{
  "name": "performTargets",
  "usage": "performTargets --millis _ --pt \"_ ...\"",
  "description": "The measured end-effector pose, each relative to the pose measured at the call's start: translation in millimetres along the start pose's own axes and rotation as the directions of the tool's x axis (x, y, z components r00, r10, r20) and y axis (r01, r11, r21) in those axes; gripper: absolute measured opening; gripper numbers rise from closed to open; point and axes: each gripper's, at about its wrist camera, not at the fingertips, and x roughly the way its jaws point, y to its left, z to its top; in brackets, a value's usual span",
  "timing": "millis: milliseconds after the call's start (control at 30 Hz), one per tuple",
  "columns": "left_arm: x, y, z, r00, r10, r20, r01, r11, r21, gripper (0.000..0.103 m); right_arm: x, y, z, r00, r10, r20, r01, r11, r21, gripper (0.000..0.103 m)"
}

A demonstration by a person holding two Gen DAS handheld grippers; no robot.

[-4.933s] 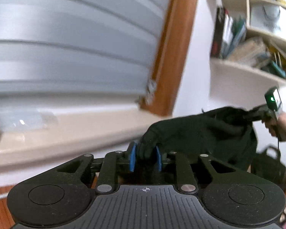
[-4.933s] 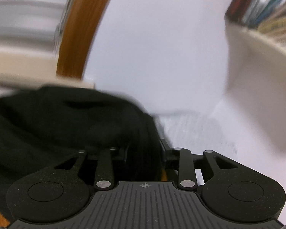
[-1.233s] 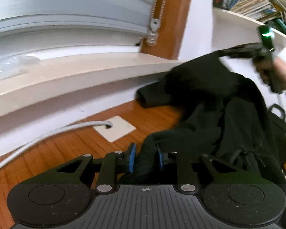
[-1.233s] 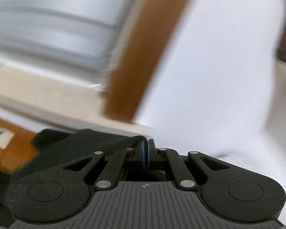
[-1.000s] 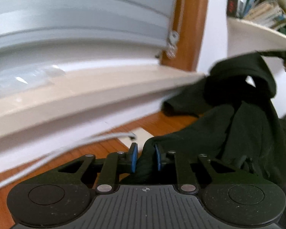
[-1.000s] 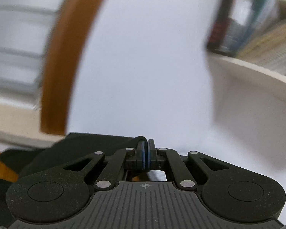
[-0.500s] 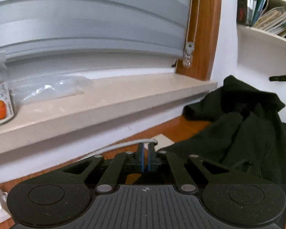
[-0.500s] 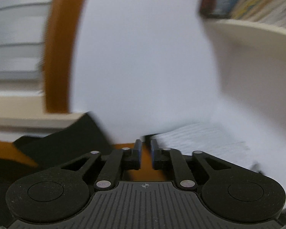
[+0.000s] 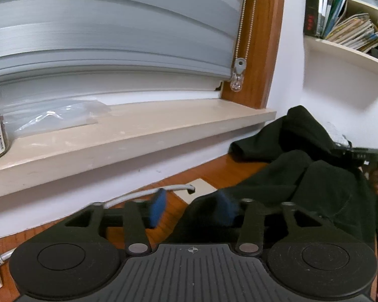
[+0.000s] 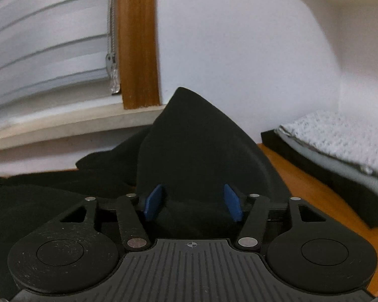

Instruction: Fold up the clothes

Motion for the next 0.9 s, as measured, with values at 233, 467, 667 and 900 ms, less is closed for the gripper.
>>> performTargets --millis 233,467,667,900 --pt "2 -6 -4 1.0 -0.025 0.003 0.025 1.0 0.017 0.083 8 10 -8 1.0 -0.025 0.009 0.025 0.999 -0.035 0.069" --pt "-2 -13 -5 0.997 -0.062 0.052 0.06 0.997 0.038 0.103 26 28 -18 0.997 -0.06 -0.044 0.053 0.987 -0.148 0.089" --pt "4 -16 -7 0.996 -0.079 0.03 0.077 0.996 0.048 0.103 26 23 -19 0.998 -0.039 -0.046 0.033 0.993 -0.116 0.09" --pt "9 -13 -8 0.998 -0.055 0.015 0.054 0.998 0.03 0.103 26 22 -19 0.998 -0.038 -0.043 0.033 0.993 -0.111 0.091"
